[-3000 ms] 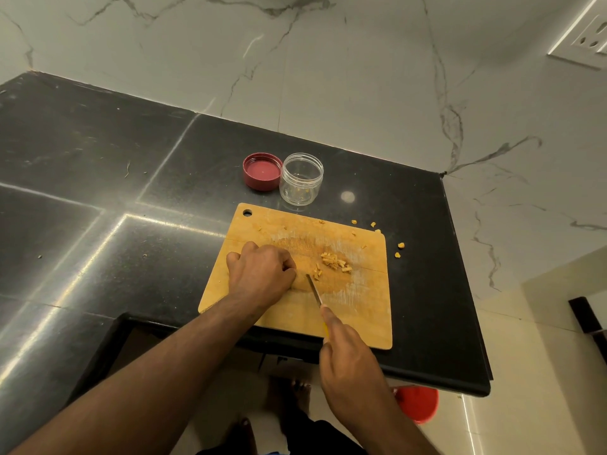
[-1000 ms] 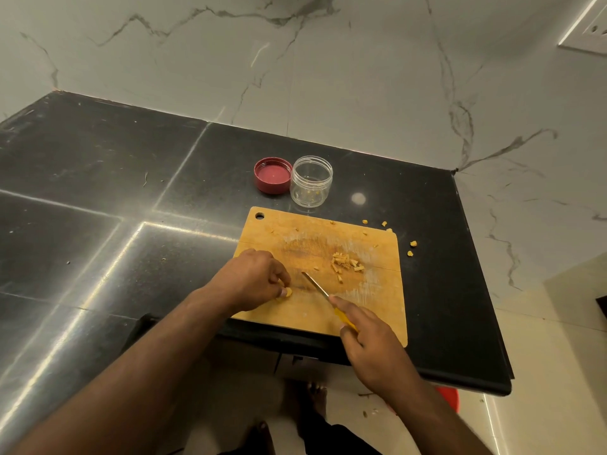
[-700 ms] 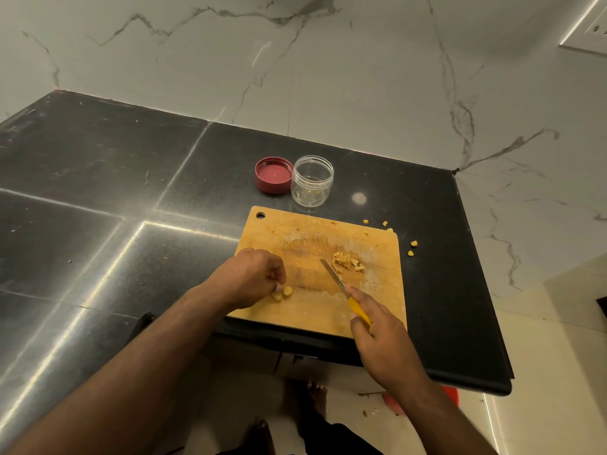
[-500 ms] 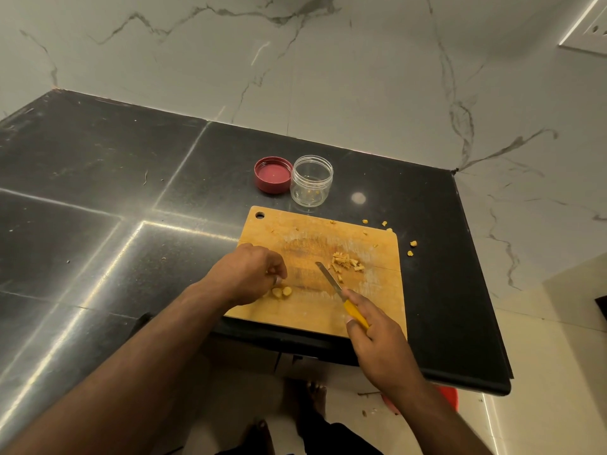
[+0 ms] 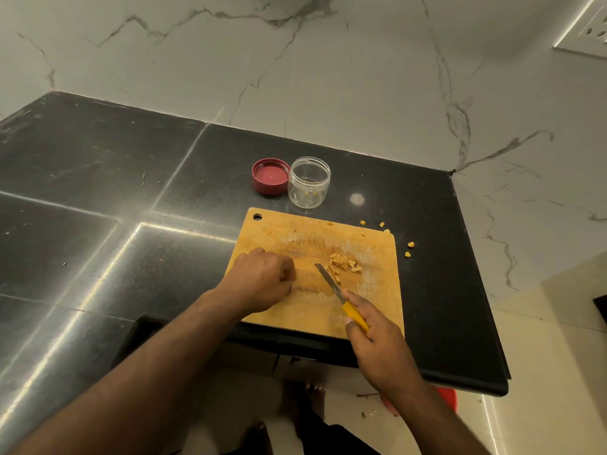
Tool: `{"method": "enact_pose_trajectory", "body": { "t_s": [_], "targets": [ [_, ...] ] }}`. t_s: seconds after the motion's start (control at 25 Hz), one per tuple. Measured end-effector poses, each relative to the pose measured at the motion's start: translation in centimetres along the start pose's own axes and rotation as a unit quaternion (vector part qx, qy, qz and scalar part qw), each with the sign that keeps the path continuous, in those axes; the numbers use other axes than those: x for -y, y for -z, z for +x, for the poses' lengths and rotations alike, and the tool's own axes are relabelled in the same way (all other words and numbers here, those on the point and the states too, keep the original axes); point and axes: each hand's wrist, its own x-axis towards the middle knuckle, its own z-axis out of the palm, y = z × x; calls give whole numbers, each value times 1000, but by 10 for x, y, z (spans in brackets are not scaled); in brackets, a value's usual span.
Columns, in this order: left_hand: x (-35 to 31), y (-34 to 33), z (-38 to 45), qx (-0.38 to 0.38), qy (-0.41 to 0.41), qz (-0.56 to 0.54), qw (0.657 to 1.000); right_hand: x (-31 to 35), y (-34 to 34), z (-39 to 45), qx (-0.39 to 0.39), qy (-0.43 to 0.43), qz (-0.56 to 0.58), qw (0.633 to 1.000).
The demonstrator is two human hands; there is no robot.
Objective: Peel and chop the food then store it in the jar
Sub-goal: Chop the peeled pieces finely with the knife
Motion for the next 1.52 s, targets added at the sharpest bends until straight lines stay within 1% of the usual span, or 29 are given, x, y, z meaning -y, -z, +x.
{"method": "enact_pose_trajectory", "body": {
  "t_s": [0.08, 0.12, 0.24, 0.36, 0.68, 0.96, 1.2, 1.32, 1.52],
  "targets": [
    [-6, 0, 9, -14, 28, -47, 998, 1, 0, -1, 1, -5, 3, 1000],
    [-9, -2, 13, -12, 36, -53, 998, 2, 1, -1, 2, -6, 4, 1000],
    [-15, -7, 25, -9, 49, -28, 998, 4, 2, -4, 6, -11, 4, 1000],
    [-15, -14, 27, -33, 73, -44, 996, 2, 3, -5, 1, -11, 5, 1000],
    [-16, -21, 23, -66, 79, -50, 993, 2, -2, -4, 10, -12, -10, 1000],
    [-17, -22, 23, -65, 95, -56, 992, 1, -7, -5, 22, 4, -24, 999],
    [-21, -22, 25, -69, 113, -89, 987, 5, -14, -2, 29, 21, -52, 998],
    [-22, -19, 26, -60, 115, -100, 987, 8, -16, 1, 29, 31, -68, 997],
    [-22, -19, 26, -58, 119, -120, 984, 13, -20, 3, 46, 54, -91, 993]
  ]
}}
